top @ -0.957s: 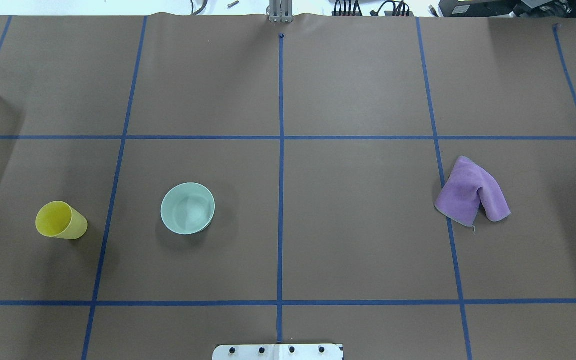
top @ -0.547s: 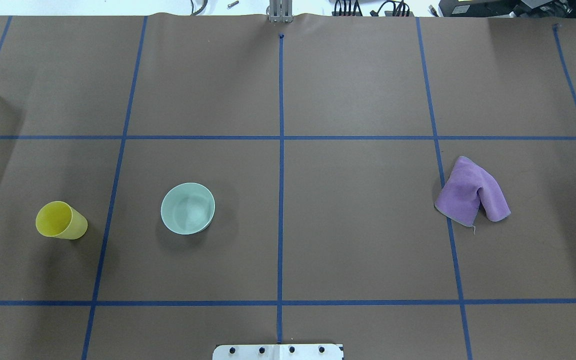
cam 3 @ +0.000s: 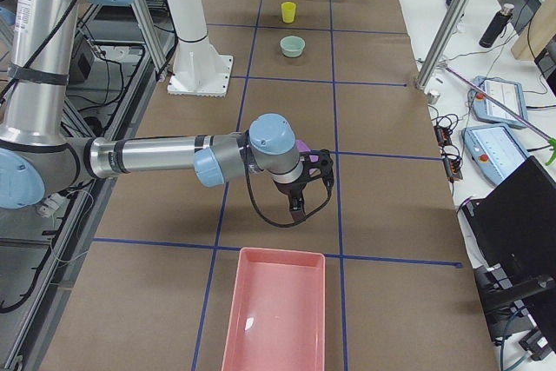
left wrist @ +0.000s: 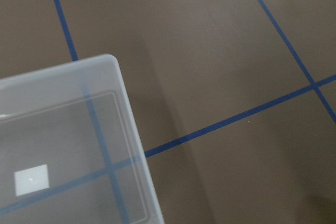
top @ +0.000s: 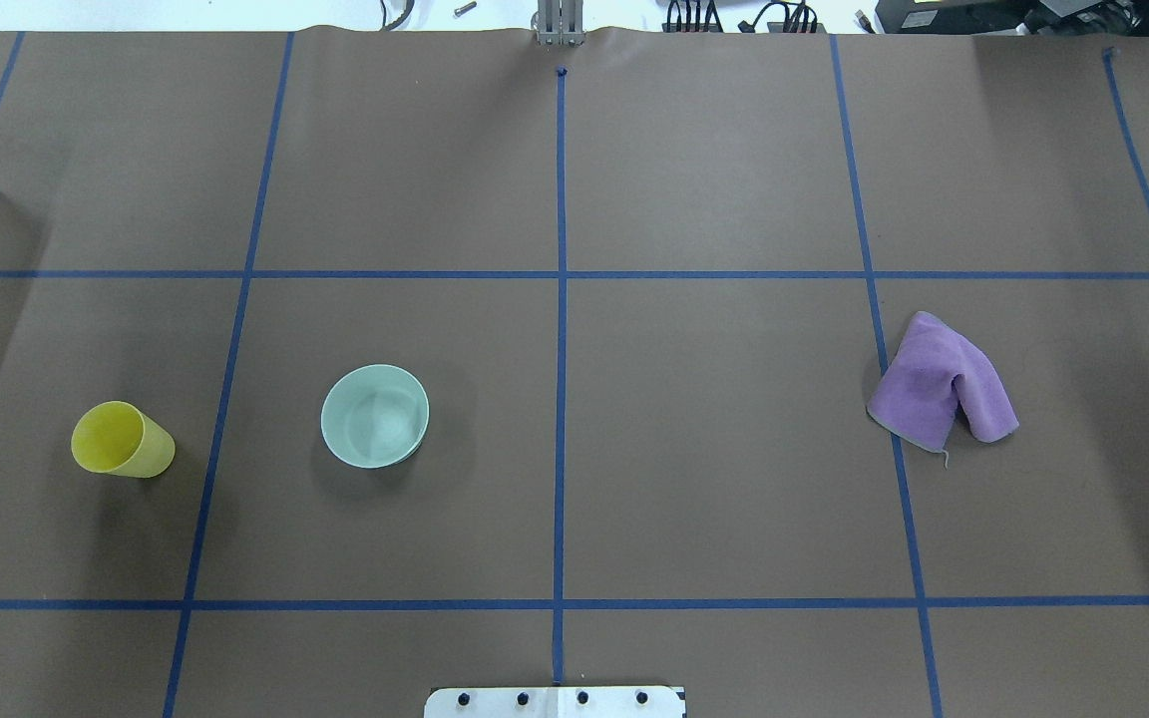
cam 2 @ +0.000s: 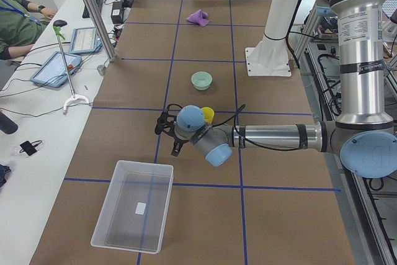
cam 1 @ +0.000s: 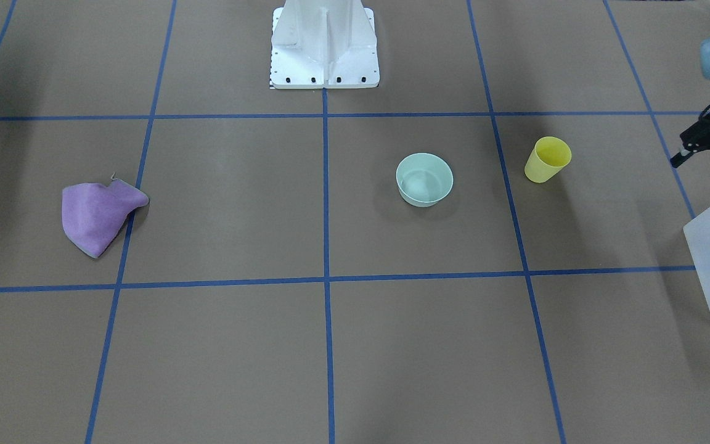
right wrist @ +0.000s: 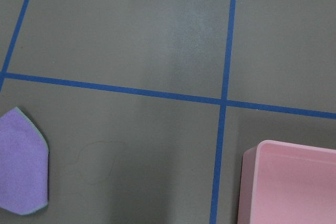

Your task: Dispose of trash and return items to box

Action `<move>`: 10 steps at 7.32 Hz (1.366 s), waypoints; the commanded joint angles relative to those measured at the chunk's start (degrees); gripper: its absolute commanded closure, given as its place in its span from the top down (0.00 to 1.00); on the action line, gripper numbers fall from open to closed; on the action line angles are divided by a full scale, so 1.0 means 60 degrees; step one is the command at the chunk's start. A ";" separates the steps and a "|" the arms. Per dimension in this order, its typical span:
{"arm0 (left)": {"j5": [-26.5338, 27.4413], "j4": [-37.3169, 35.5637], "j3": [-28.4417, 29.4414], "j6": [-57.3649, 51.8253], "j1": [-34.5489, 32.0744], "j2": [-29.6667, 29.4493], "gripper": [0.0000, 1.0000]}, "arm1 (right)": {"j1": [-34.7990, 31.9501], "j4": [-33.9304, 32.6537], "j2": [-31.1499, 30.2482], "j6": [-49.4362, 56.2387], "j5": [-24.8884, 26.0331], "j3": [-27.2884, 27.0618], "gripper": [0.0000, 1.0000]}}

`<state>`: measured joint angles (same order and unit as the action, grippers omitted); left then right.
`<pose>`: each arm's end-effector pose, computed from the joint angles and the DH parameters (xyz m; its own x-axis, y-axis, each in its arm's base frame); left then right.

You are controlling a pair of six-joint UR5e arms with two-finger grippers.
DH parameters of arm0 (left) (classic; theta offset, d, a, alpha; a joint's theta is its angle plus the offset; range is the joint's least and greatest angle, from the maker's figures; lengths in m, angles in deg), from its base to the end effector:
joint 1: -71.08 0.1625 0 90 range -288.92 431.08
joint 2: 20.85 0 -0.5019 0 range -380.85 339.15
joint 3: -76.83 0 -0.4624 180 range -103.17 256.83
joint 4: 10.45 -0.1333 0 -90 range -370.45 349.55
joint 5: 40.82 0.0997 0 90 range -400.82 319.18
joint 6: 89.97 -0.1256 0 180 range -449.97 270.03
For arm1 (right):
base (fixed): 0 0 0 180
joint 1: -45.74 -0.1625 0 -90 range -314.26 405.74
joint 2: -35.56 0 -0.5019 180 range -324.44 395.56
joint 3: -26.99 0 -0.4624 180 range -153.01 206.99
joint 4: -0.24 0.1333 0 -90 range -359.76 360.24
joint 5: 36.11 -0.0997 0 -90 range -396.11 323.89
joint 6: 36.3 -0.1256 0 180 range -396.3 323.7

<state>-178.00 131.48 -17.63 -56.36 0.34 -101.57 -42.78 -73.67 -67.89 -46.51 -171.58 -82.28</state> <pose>0.1294 -0.4953 0.6817 0.5110 0.2536 -0.8213 0.0701 0.9400 0.3338 0.0316 -0.4696 0.6483 0.6874 -0.1151 0.7171 -0.0995 0.9631 0.2500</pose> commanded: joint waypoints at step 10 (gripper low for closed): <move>0.2884 0.0968 -0.1117 0.2880 0.4511 0.0256 0.00 | 0.0075 0.0028 -0.0044 -0.0099 0.0179 -0.0039 1.00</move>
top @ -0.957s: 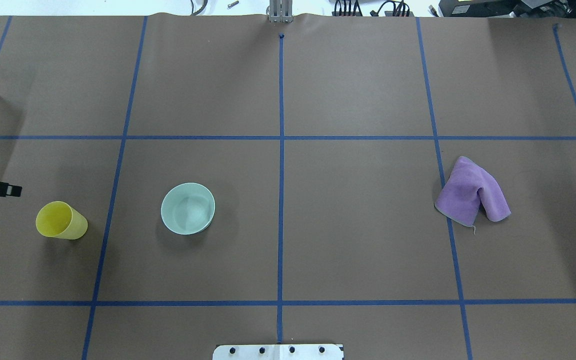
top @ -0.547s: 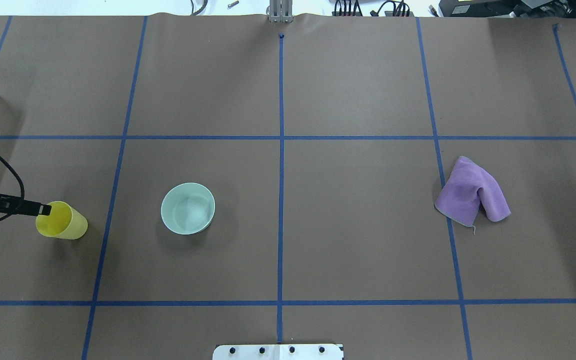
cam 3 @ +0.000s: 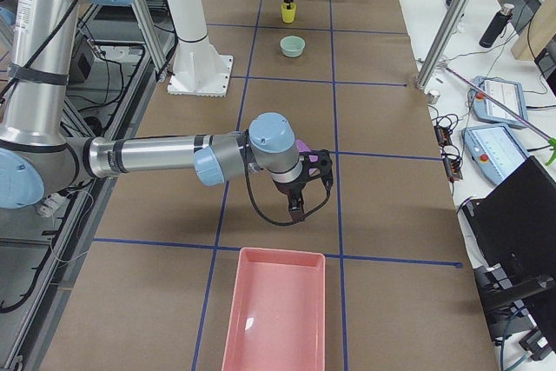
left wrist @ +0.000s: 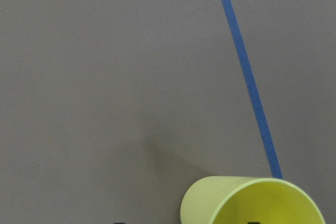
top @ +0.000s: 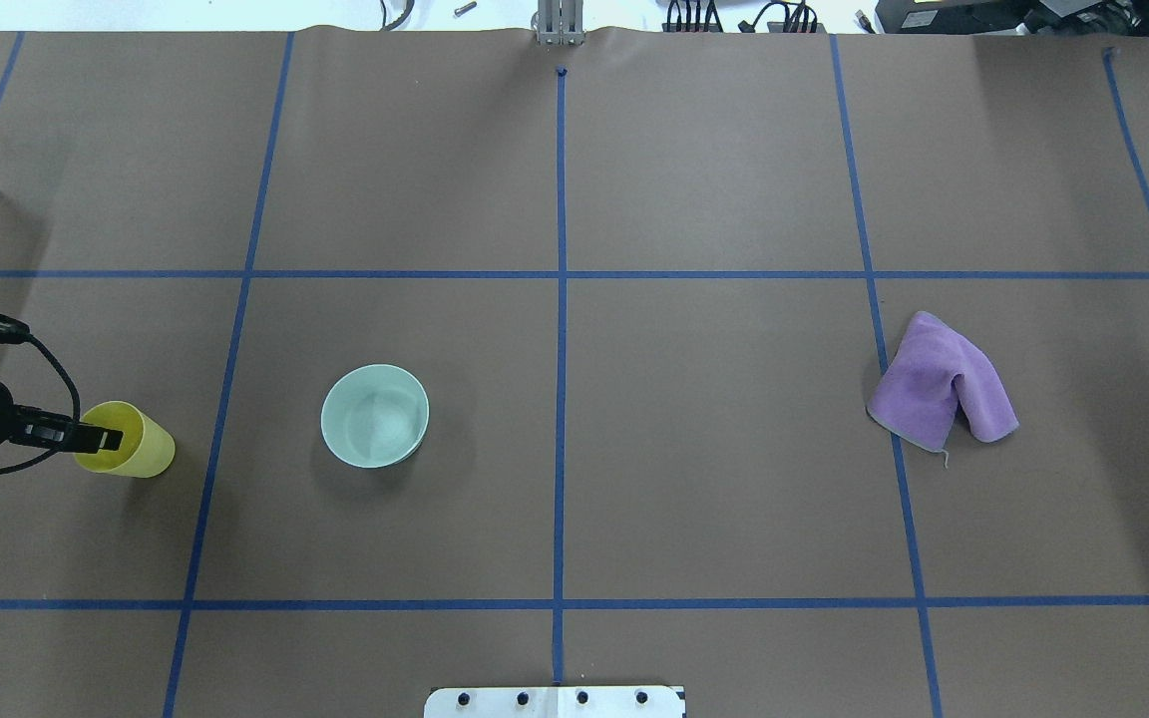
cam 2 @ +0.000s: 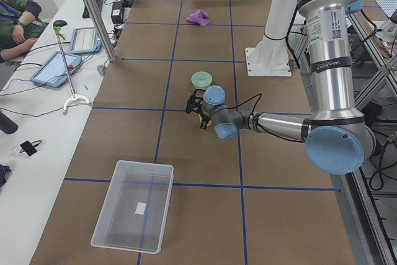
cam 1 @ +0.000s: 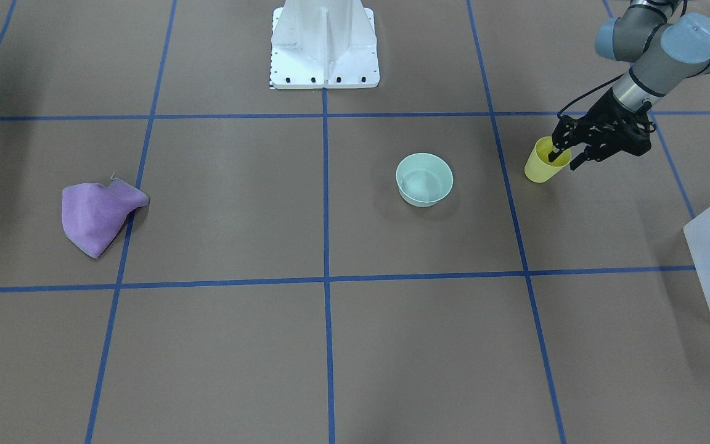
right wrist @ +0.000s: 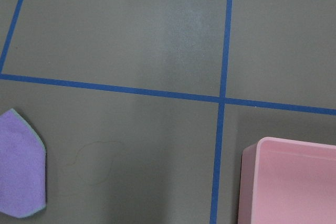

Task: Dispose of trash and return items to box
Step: 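Reach the left gripper to the yellow cup and grasp it, then lift the yellow cup with the left gripper toward the clear bin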

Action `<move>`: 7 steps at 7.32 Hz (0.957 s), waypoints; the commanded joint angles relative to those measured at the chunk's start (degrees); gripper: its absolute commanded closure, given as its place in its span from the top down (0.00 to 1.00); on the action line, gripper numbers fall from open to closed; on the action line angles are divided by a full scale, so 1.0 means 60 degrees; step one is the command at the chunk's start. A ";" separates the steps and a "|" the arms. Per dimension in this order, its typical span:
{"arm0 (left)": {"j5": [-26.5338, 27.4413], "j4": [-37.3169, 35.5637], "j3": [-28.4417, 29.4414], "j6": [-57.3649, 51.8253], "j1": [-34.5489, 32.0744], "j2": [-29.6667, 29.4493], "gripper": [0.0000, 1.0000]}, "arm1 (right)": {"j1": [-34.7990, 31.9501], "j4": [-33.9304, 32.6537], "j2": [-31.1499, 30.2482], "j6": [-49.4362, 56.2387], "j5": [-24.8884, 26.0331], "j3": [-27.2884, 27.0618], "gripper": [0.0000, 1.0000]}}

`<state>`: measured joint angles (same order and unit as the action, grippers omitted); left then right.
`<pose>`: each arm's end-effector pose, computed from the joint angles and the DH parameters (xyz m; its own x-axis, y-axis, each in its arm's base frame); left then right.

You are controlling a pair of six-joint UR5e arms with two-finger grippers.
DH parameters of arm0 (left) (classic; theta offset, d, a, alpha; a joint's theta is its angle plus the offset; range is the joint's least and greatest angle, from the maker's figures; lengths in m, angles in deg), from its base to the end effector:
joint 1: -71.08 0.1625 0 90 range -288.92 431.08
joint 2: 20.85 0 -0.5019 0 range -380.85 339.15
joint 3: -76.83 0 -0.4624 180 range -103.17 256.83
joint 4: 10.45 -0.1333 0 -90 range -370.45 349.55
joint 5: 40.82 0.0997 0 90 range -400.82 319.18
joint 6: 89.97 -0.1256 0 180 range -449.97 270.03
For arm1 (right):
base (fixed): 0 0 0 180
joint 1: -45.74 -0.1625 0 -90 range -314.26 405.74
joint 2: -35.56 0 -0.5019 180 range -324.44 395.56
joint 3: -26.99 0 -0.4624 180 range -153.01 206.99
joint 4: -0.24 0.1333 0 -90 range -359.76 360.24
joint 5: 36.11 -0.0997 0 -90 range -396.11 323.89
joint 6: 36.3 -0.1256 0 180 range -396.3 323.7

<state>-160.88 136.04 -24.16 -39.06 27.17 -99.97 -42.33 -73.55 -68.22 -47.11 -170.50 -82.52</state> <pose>0.3210 -0.4067 0.6311 0.4963 0.2797 -0.8218 -0.0180 0.9498 0.3124 0.0297 -0.4678 0.6498 0.6987 -0.1064 0.7074 -0.1016 0.9641 0.2453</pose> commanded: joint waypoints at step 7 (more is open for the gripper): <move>-0.2586 -0.2130 0.0598 -0.4213 -0.5455 -0.0184 0.00 | 0.0088 0.0140 0.0012 0.0000 -0.0014 0.0059 1.00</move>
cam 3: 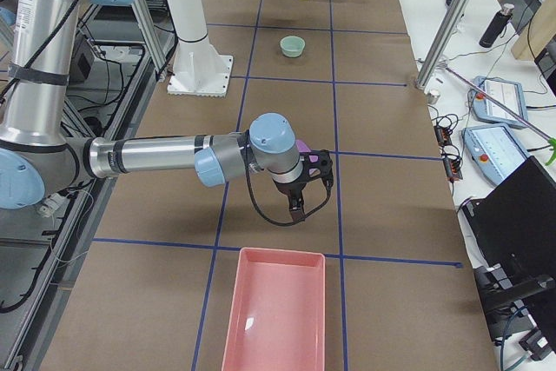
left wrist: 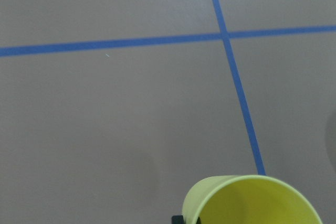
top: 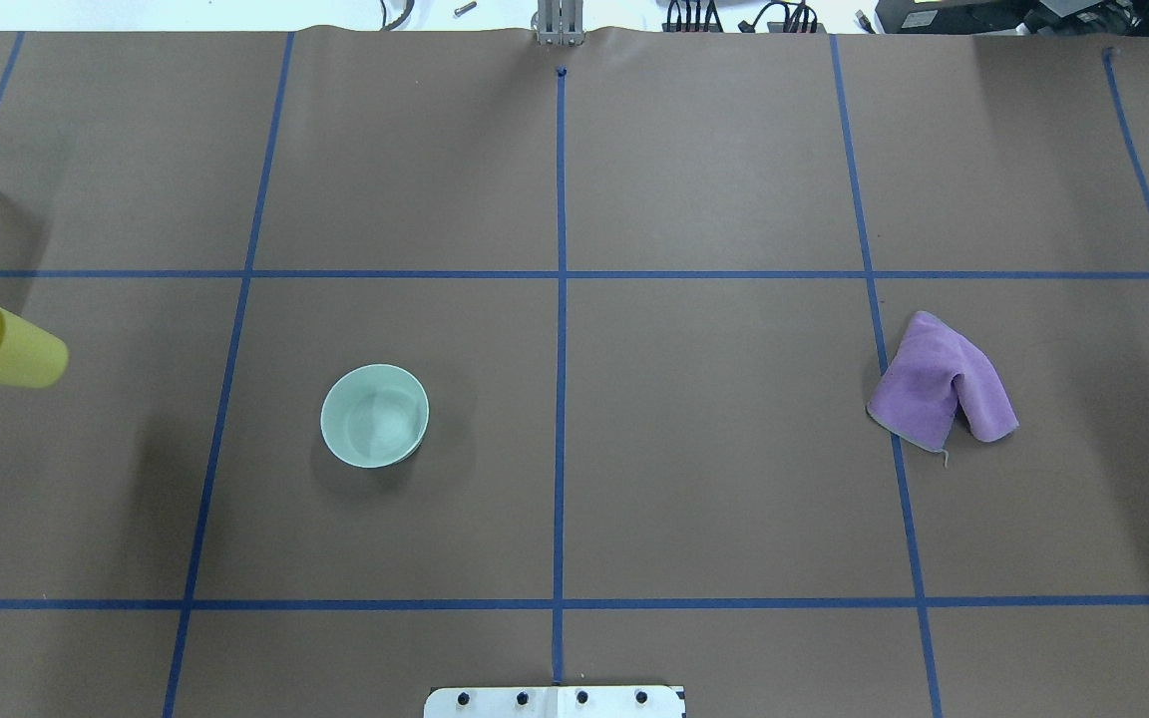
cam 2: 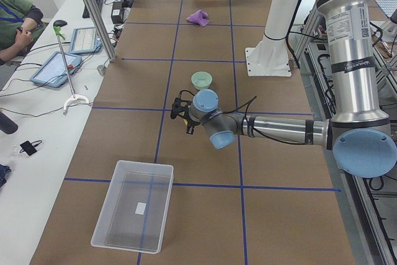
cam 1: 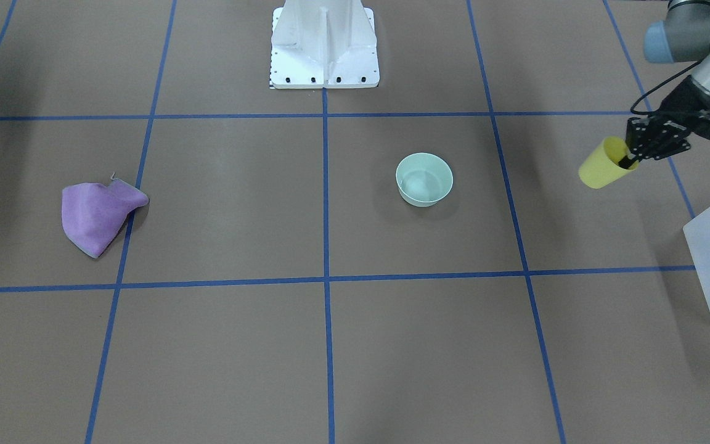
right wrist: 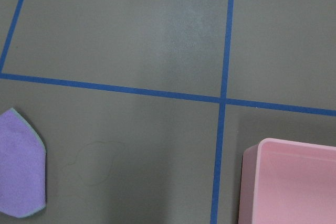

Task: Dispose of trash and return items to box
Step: 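Lift the yellow cup with the left gripper toward the clear bin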

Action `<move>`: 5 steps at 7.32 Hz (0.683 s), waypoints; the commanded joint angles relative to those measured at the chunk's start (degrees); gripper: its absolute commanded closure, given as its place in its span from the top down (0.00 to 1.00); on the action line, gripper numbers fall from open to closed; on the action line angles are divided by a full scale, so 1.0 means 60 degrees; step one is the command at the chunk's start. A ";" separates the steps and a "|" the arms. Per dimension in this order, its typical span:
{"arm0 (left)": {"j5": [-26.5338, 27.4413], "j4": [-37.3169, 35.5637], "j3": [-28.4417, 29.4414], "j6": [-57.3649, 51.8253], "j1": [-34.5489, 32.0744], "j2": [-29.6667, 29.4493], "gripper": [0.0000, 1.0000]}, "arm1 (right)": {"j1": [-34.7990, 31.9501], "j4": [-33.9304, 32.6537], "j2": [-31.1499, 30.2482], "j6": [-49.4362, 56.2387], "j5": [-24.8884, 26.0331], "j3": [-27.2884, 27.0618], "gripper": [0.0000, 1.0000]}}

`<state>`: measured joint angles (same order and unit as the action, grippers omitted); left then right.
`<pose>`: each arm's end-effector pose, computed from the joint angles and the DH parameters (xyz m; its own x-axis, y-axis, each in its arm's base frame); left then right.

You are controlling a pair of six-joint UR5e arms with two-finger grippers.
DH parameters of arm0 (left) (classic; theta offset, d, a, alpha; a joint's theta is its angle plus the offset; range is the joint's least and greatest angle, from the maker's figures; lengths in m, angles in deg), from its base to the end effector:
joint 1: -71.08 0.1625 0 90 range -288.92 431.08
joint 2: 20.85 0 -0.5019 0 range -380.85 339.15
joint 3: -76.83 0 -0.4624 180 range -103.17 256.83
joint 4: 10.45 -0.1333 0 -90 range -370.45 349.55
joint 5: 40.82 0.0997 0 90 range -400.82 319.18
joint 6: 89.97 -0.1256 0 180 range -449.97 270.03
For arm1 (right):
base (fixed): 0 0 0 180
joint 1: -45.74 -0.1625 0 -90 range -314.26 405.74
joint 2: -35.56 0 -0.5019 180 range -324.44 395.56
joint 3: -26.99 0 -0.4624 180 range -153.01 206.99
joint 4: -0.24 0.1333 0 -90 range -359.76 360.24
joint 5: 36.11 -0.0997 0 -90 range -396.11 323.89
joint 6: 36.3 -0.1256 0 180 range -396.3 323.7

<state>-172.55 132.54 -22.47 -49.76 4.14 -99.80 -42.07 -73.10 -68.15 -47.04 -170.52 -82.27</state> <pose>0.1507 -0.4809 0.6502 0.5274 0.2161 -0.8217 0.1248 0.9369 0.3265 0.0275 -0.4689 0.6508 0.6980 -0.1141 0.7070 -0.0964 0.9633 0.2506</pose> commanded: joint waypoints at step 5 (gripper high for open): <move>-0.0198 -0.4824 0.5737 -0.7903 -0.3887 -0.4675 0.00 | 0.0148 0.0138 -0.0015 -0.0026 -0.0011 0.0017 1.00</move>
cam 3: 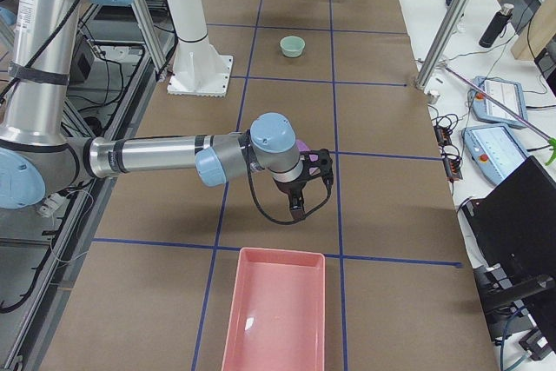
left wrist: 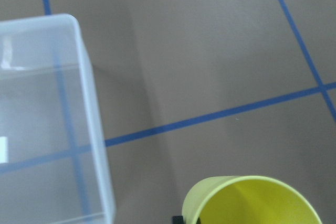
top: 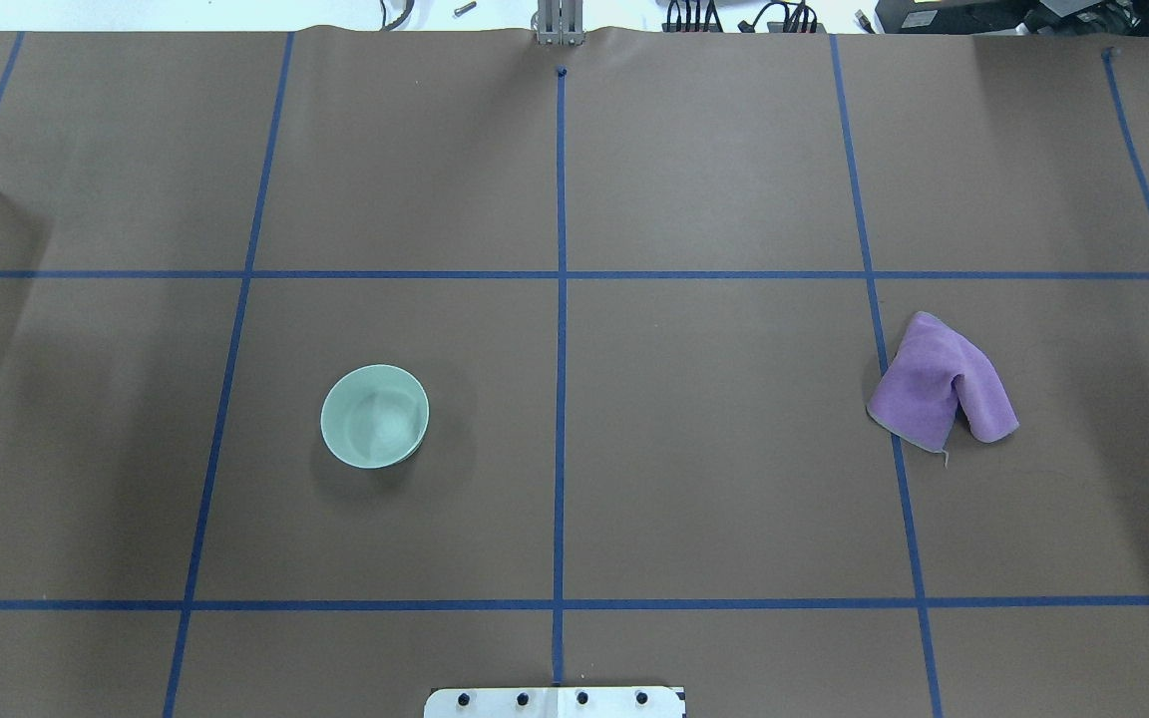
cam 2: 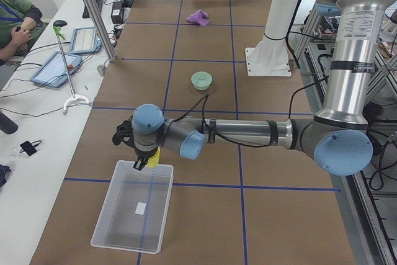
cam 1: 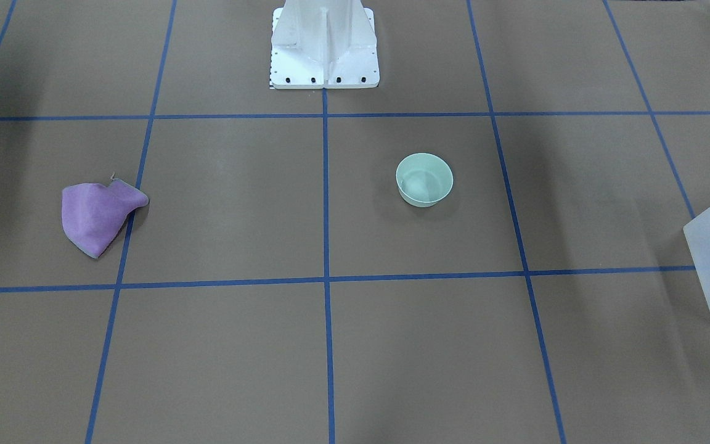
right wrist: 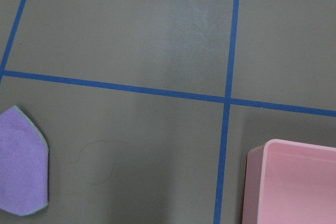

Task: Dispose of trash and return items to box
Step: 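Lift the yellow cup with the left gripper toward the clear bin, then lower the yellow cup into the clear bin and release it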

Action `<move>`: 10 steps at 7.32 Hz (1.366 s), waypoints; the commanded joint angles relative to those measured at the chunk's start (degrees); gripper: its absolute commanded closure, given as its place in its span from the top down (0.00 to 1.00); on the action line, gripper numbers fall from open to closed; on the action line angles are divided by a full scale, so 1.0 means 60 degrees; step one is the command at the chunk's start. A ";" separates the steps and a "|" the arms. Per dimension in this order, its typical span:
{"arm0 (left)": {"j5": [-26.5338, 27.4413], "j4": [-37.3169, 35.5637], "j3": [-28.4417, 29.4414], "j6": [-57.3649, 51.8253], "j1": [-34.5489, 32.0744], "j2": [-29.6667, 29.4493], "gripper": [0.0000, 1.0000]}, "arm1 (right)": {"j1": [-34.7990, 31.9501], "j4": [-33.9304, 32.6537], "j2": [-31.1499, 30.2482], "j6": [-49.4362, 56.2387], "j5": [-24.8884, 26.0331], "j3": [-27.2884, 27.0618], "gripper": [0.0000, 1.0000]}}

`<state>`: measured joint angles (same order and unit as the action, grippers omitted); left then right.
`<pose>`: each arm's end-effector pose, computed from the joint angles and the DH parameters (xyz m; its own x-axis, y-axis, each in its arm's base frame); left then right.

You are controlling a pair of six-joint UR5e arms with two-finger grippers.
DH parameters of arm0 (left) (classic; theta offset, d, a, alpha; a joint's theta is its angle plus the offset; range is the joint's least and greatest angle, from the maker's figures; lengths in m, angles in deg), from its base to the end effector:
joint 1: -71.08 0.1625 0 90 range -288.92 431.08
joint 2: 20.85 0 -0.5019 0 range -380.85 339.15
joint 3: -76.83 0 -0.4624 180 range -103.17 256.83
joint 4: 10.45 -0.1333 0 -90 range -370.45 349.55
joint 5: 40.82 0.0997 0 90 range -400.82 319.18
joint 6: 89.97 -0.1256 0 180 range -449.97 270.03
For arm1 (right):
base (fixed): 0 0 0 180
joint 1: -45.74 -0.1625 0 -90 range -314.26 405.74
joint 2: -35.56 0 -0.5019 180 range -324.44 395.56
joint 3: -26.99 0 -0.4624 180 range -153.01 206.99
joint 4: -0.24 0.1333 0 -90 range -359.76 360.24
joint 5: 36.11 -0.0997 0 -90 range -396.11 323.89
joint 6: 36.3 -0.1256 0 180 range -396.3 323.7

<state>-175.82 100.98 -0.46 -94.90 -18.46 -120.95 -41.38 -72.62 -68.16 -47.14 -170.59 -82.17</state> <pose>-0.0391 -0.6733 0.7296 0.7020 0.3143 -0.6391 -0.0682 0.9229 0.3789 0.0217 -0.4694 0.6507 0.6953 -0.1257 0.7076 -0.0859 0.9630 0.2555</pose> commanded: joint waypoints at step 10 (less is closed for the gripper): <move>0.0938 0.3198 0.3128 0.1071 0.1463 -0.0676 0.99 | 0.0091 0.0205 -0.0012 -0.0023 0.0015 0.0000 1.00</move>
<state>-170.11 120.24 20.14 -87.76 -9.67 -125.73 -40.83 -71.41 -68.24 -47.28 -170.50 -82.09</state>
